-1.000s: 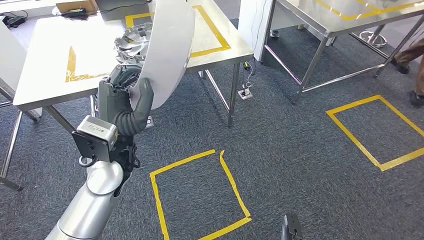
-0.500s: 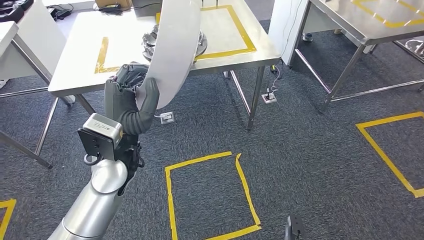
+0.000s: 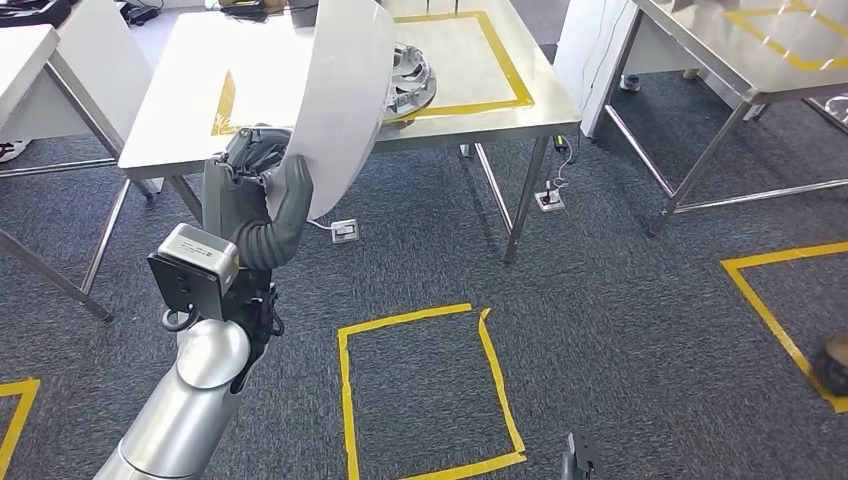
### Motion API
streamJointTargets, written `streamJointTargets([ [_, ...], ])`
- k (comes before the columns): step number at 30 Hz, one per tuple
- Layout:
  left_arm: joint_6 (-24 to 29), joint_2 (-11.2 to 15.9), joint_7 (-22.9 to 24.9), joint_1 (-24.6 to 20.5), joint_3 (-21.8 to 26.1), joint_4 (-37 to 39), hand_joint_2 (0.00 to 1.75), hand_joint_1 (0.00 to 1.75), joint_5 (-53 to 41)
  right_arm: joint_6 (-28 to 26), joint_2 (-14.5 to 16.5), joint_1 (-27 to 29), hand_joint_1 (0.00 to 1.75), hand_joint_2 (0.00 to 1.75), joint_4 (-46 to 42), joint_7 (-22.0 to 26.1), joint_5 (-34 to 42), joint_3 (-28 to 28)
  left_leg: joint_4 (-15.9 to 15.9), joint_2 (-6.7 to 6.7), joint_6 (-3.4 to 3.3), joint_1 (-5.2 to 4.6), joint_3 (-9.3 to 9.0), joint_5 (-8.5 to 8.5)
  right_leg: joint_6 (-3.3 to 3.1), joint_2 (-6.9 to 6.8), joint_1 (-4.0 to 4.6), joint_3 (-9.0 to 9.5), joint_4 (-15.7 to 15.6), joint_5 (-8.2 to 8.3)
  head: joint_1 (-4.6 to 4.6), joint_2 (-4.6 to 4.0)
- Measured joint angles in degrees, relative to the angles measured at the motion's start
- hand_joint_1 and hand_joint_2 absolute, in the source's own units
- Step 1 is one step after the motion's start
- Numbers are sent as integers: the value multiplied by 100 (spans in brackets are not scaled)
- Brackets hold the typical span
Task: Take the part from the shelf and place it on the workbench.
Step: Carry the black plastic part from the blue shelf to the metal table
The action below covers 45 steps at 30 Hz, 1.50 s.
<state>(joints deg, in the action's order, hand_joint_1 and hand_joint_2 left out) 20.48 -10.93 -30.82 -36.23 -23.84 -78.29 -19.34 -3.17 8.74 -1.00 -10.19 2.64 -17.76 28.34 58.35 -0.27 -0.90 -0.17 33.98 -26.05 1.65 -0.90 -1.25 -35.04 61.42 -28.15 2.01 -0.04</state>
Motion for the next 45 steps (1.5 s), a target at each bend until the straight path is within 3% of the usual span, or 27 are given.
streamJointTargets([
  [3,2,-14,9,13,-2,-5,175,175,-1,4,3,8,0,0,0,5,-8,1,-13,-8,-59,14,-28,-14,60,43,-4,-538,995,-426,32,0],
  [4,2,-14,15,27,-3,-4,175,175,-1,4,3,14,0,0,0,5,-15,1,-5,-17,-63,15,-31,-28,74,44,-8,-701,1253,-476,36,0],
  [5,2,-13,23,37,-4,-4,175,175,-1,4,3,17,0,0,0,8,-24,1,6,-30,-57,18,-36,-44,83,44,-13,-766,1308,-416,37,0],
  [6,2,-13,29,42,-4,-5,175,175,-2,4,3,19,0,0,0,11,-34,1,23,-45,-44,24,-47,-67,88,44,-21,-719,1146,-258,39,0],
  [7,2,-13,35,43,-5,-8,175,175,-4,4,3,19,0,0,0,16,-46,1,45,-59,-21,33,-63,-101,92,44,-31,-569,798,-37,40,0],
  [9,3,-12,50,41,-5,-15,175,175,-17,6,5,13,0,0,1,22,-61,1,98,-85,46,29,-80,-190,71,56,-33,-238,108,217,45,0],
  [11,7,-10,62,40,-6,-26,175,175,-40,7,8,9,0,0,1,21,-79,1,107,-101,113,10,-83,-267,-3,71,-15,-108,-135,188,48,0],
  [15,14,-8,70,29,-7,-76,175,175,-56,6,13,12,0,0,0,20,-111,1,264,-62,237,25,-100,-395,-184,72,-24,43,-174,83,23,0],
  [17,15,1,68,28,-7,-89,175,175,-59,8,14,16,0,0,0,20,-117,1,884,-25,285,35,239,-578,-245,67,-29,172,-183,-7,-9,0],
  [19,15,22,76,60,-7,-79,175,175,-60,12,14,26,0,0,0,16,-122,1,1584,-15,302,38,763,-701,-263,69,-24,304,-183,-127,-14,0],
  [20,15,33,79,76,-7,-74,175,175,-60,12,14,36,0,0,0,15,-124,1,1713,-14,297,38,942,-616,-262,73,-23,383,-183,-196,-14,0],
  [21,16,40,81,87,-7,-72,175,175,-60,12,14,47,0,0,0,14,-126,1,1622,-14,280,36,1015,-407,-256,78,-20,477,-184,-270,-15,0],
  [23,17,49,81,93,-7,-70,175,175,-60,11,19,65,0,0,2,14,-127,1,922,-8,206,18,890,222,-230,83,-20,667,-196,-425,-16,0],
  [24,18,55,79,94,-5,-67,175,175,-60,12,26,65,0,0,2,14,-128,2,590,0,158,-10,772,433,-203,86,-13,740,-209,-495,-20,0],
  [25,19,61,80,94,-4,-67,175,175,-60,12,34,62,0,0,3,14,-128,3,334,6,111,-42,671,516,-168,89,-17,788,-233,-548,-26,0],
  [28,28,57,84,90,-3,-90,175,175,-66,9,45,48,0,0,2,13,-127,5,64,-5,-2,-79,468,354,-43,85,-23,874,-225,-482,-41,0],
  [30,32,42,78,85,-4,-107,175,175,-78,9,47,36,0,0,-1,16,-126,5,-65,-19,-65,-41,255,270,5,86,-23,703,158,-271,-34,0],
  [32,33,36,75,88,-7,-100,175,175,-86,10,48,20,0,0,-2,18,-123,5,-178,-25,-103,-18,16,165,21,91,-26,257,781,-233,-12,0],
  [34,33,36,80,98,-10,-85,175,175,-93,8,46,27,0,0,-2,15,-117,5,-218,-45,-114,-13,-185,26,49,91,-27,-238,1178,-571,6,0],
  [36,33,35,83,103,-11,-74,175,175,-101,5,45,58,0,0,-2,13,-111,5,-222,-77,-96,-7,-401,-149,82,90,-30,-532,1096,-916,14,0],
  [37,33,34,83,103,-11,-68,175,175,-105,4,44,73,0,0,-2,14,-108,5,-220,-87,-79,-1,-525,-249,97,88,-32,-590,878,-875,19,0],
  [38,33,34,84,105,-11,-61,175,175,-109,5,44,86,0,0,-2,14,-105,5,-218,-91,-58,4,-630,-354,106,83,-34,-607,574,-602,22,0],
  [40,32,26,86,105,-15,-42,175,175,-120,7,46,104,0,0,4,14,-97,5,-172,-102,-5,-13,-816,-581,96,41,-29,-597,-62,259,28,0],
  [41,32,19,93,104,-17,-38,175,175,-129,8,48,107,0,0,6,14,-90,5,-167,-105,27,-26,-886,-696,65,23,-21,-572,-223,575,24,0],
  [42,32,11,99,99,-21,-39,175,175,-142,7,49,104,0,0,8,16,-84,5,-126,-111,66,-40,-969,-764,19,10,-19,-541,-288,702,20,0],
  [44,36,-10,108,66,-27,-65,175,175,-165,6,52,78,0,0,5,25,-77,7,121,-99,140,-37,-958,-713,-99,25,-23,-425,-232,627,7,0],
  [45,38,-18,105,46,-31,-77,175,175,-172,5,54,66,0,0,4,28,-77,8,429,-83,173,-30,-821,-587,-153,32,-28,-360,-232,566,-3,0],
])
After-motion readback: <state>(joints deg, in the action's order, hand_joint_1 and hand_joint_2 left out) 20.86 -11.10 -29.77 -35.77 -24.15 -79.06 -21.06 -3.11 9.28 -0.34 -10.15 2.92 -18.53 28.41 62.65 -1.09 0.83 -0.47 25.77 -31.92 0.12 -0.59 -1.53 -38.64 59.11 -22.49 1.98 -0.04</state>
